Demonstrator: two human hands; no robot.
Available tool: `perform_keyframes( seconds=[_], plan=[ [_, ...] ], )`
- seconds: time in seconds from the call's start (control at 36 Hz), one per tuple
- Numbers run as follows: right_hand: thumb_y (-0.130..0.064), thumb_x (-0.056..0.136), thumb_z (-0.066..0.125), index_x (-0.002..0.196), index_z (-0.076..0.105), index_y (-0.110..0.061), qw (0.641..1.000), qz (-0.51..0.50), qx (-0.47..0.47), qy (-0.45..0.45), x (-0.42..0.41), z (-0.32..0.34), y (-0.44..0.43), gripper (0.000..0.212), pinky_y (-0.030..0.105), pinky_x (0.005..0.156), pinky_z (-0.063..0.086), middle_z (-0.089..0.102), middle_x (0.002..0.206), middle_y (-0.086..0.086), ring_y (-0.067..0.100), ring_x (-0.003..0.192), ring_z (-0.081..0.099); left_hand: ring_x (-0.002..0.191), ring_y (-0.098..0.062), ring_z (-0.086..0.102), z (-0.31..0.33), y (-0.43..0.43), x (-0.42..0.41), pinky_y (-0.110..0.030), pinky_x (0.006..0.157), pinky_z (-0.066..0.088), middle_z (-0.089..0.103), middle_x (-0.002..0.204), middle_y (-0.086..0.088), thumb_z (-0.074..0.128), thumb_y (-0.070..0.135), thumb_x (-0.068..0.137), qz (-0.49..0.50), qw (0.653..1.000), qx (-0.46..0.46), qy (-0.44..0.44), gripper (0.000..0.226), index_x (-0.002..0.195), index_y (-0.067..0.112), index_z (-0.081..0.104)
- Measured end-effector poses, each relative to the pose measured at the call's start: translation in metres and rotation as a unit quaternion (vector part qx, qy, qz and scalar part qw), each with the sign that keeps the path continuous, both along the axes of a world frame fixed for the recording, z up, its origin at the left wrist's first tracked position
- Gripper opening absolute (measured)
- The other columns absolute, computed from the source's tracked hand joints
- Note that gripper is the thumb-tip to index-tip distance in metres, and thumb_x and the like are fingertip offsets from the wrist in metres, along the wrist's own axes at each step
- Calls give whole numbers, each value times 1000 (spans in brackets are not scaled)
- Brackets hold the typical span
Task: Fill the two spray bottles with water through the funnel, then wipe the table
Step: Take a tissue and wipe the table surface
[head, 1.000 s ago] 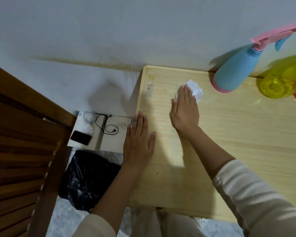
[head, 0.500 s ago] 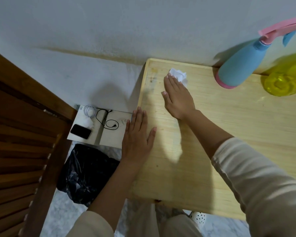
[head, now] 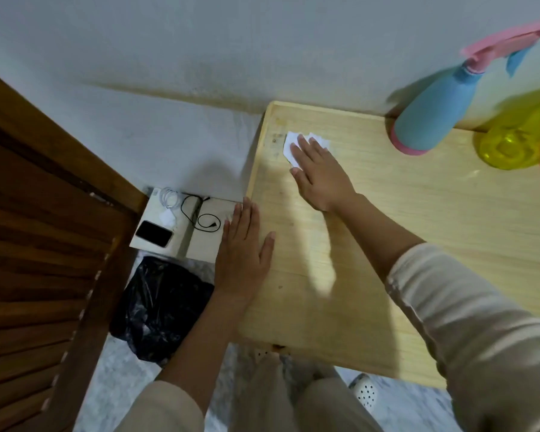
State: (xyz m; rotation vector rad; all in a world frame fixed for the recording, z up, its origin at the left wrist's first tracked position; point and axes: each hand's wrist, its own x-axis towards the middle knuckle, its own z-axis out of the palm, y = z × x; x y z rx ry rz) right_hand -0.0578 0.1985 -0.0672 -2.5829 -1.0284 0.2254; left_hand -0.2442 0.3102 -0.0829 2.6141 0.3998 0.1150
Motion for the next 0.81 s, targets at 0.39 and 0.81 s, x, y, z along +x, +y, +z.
perform_keyframes(
  seconds=[0.39, 0.81],
  plan=[
    [-28, 96, 28, 141, 41, -9, 997, 58, 53, 8, -43, -3, -14, 50, 30, 113, 26, 39, 148, 9, 23, 138, 36, 142, -8, -2, 2, -3, -4, -30, 118, 2, 9, 158, -7, 17, 50, 92, 9, 1000, -2, -5, 71, 149, 7, 14],
    [-54, 95, 8, 148, 25, -11, 995, 59, -72, -19, -85, -4, -106, 70, 33, 117, 13, 25, 155, 6, 18, 144, 22, 146, -20, 12, 2, -25, -10, -40, 118, 1, 21, 156, -12, 19, 46, 90, 33, 998, 44, 5, 71, 146, 3, 26]
  ],
)
